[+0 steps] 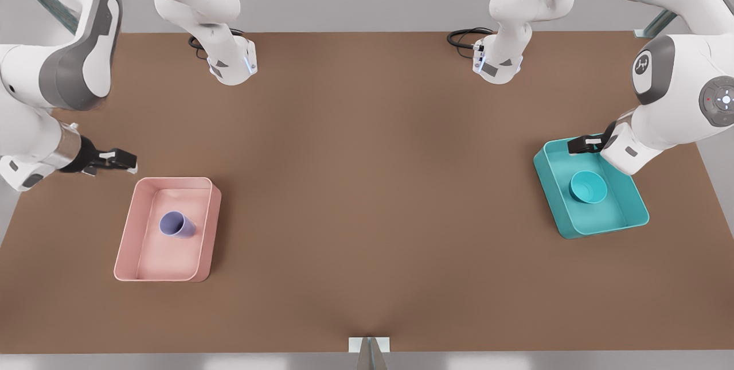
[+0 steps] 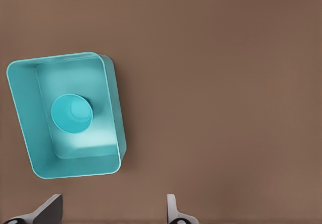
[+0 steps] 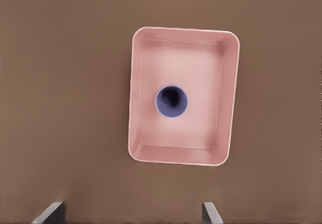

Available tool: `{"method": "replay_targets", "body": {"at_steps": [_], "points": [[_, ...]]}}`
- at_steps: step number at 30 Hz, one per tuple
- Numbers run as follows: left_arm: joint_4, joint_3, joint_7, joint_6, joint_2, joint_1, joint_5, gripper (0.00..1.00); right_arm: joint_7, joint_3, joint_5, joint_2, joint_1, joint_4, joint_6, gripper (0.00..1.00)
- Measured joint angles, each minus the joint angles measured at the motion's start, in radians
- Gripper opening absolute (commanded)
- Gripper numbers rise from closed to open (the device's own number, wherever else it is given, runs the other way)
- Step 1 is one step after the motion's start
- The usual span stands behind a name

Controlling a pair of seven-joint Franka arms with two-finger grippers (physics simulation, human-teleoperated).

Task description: Put the bowls and cups in different boxes

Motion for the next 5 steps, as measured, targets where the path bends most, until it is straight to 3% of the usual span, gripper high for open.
{"method": "replay_targets", "body": {"at_steps": [5], "points": [[0.000, 0.000, 0.002, 0.000, 0.000, -0.001, 0.009, 1.00, 0.033, 0.000, -0.013, -0.049, 0.015, -0.062, -0.071, 1.00]]}}
